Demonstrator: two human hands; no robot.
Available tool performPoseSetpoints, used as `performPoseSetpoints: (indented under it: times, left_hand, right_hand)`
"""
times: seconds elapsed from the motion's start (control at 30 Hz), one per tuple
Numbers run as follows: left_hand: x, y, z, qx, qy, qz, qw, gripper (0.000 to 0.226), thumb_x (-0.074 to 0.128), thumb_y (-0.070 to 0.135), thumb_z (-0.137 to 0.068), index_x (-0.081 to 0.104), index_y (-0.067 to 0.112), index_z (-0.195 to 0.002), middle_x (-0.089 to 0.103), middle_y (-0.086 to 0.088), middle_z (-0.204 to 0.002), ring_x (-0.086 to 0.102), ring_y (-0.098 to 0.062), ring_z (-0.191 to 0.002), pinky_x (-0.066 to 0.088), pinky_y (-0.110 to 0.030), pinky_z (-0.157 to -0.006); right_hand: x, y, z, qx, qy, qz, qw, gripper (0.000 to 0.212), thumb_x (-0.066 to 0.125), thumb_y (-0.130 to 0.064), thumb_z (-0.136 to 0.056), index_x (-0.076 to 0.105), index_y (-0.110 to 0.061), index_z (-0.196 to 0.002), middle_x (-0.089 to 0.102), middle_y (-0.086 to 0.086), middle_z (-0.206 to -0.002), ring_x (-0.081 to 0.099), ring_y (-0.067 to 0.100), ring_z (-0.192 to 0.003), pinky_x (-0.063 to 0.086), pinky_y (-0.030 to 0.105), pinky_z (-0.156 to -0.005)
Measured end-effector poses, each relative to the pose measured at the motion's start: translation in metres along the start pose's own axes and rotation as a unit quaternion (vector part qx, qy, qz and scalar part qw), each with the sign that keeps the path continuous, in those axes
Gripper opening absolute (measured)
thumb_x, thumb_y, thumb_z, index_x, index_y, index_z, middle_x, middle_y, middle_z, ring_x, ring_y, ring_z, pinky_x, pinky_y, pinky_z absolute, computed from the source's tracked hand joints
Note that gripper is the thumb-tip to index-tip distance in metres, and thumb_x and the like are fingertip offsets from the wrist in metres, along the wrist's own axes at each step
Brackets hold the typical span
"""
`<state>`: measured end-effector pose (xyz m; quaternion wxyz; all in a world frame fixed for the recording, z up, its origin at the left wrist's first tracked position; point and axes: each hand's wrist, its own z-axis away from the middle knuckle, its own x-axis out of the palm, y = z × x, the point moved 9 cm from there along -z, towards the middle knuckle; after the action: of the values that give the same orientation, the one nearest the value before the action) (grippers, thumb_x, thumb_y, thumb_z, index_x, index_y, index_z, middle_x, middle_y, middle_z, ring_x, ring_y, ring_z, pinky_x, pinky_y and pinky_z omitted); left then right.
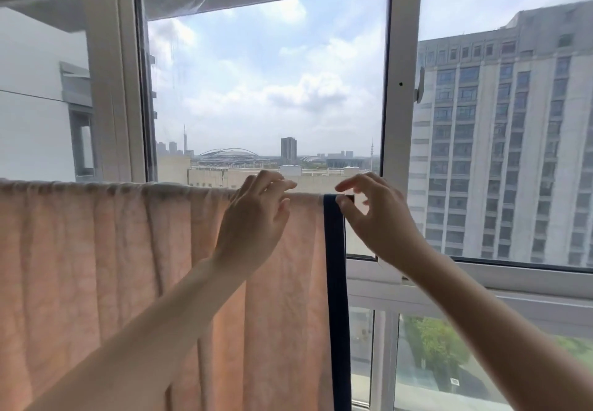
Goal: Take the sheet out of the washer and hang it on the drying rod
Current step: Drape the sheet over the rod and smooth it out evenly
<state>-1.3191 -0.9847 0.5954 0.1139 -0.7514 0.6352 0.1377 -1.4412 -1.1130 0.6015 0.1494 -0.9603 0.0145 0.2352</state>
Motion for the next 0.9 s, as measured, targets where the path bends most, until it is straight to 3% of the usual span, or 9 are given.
performPoseSetpoints:
  times: [0.07, 0.17, 0.3, 0.4, 0.57, 0.7, 0.9]
  left_hand:
    - [0.003, -0.015, -0.008, -0.019, -0.034, 0.031, 0.999, 0.022, 0.059, 0.014, -0.094, 0.066, 0.014, -0.115, 0.062, 0.004, -0.114, 0.056, -0.013, -0.109, 0.049, -0.034, -0.093]
    - [0.003, -0.03, -0.012, -0.008, -0.076, 0.038, 0.996, 0.019, 0.057, 0.023, -0.097, 0.068, 0.017, -0.11, 0.066, 0.008, -0.107, 0.058, -0.006, -0.099, 0.046, -0.02, -0.088]
    - [-0.002, -0.051, -0.007, 0.021, -0.12, 0.027, 0.992, 0.026, 0.05, 0.031, -0.097, 0.066, 0.019, -0.115, 0.062, 0.018, -0.103, 0.059, -0.003, -0.097, 0.052, -0.031, -0.087]
    - [-0.003, -0.074, -0.008, -0.008, -0.143, 0.031, 0.989, 0.026, 0.051, 0.028, -0.098, 0.065, 0.017, -0.116, 0.06, 0.017, -0.103, 0.058, -0.001, -0.096, 0.05, -0.028, -0.091]
    - [-0.004, -0.101, -0.012, -0.042, -0.184, 0.043, 0.981, 0.024, 0.052, 0.023, -0.098, 0.064, 0.019, -0.119, 0.061, 0.018, -0.106, 0.055, 0.009, -0.093, 0.039, -0.003, -0.083]
    - [-0.011, -0.119, -0.013, -0.058, -0.165, 0.057, 0.983, 0.022, 0.057, 0.024, -0.096, 0.066, 0.02, -0.115, 0.066, 0.015, -0.107, 0.056, 0.009, -0.096, 0.04, -0.007, -0.084]
    - [-0.017, -0.125, -0.012, -0.045, -0.167, 0.085, 0.981, 0.021, 0.058, 0.028, -0.094, 0.068, 0.021, -0.111, 0.066, 0.016, -0.101, 0.059, 0.005, -0.096, 0.048, -0.019, -0.088]
  right_hand:
    - [0.012, -0.013, -0.008, -0.042, -0.046, 0.045, 0.997, 0.022, 0.057, -0.028, -0.094, 0.063, -0.019, -0.114, 0.06, -0.007, -0.119, 0.051, 0.011, -0.113, 0.044, 0.028, -0.093]
    - [0.026, -0.019, -0.017, -0.055, -0.074, 0.067, 0.993, 0.021, 0.055, -0.028, -0.096, 0.061, -0.017, -0.113, 0.062, -0.005, -0.113, 0.056, 0.013, -0.103, 0.05, 0.033, -0.09]
    - [0.04, -0.008, -0.014, -0.049, -0.075, 0.05, 0.995, 0.018, 0.047, -0.035, -0.1, 0.056, -0.019, -0.099, 0.06, -0.008, -0.089, 0.057, 0.01, -0.075, 0.051, 0.032, -0.069]
    - [0.042, 0.002, -0.011, -0.035, -0.067, 0.041, 0.996, 0.016, 0.044, -0.036, -0.1, 0.052, -0.022, -0.099, 0.058, -0.01, -0.086, 0.055, 0.006, -0.072, 0.049, 0.029, -0.066]
    - [0.037, -0.007, -0.01, -0.058, -0.031, 0.13, 0.989, 0.013, 0.045, -0.028, -0.097, 0.054, -0.018, -0.097, 0.06, -0.007, -0.088, 0.052, 0.015, -0.084, 0.05, 0.038, -0.074]
    - [0.036, -0.024, -0.017, -0.056, -0.03, 0.215, 0.974, 0.015, 0.045, -0.027, -0.094, 0.057, -0.019, -0.096, 0.062, -0.004, -0.094, 0.051, 0.016, -0.093, 0.046, 0.035, -0.083]
    - [0.07, -0.068, -0.031, -0.106, -0.074, 0.183, 0.975, 0.021, 0.047, -0.029, -0.097, 0.061, -0.018, -0.108, 0.063, -0.004, -0.105, 0.053, 0.013, -0.098, 0.05, 0.032, -0.086]
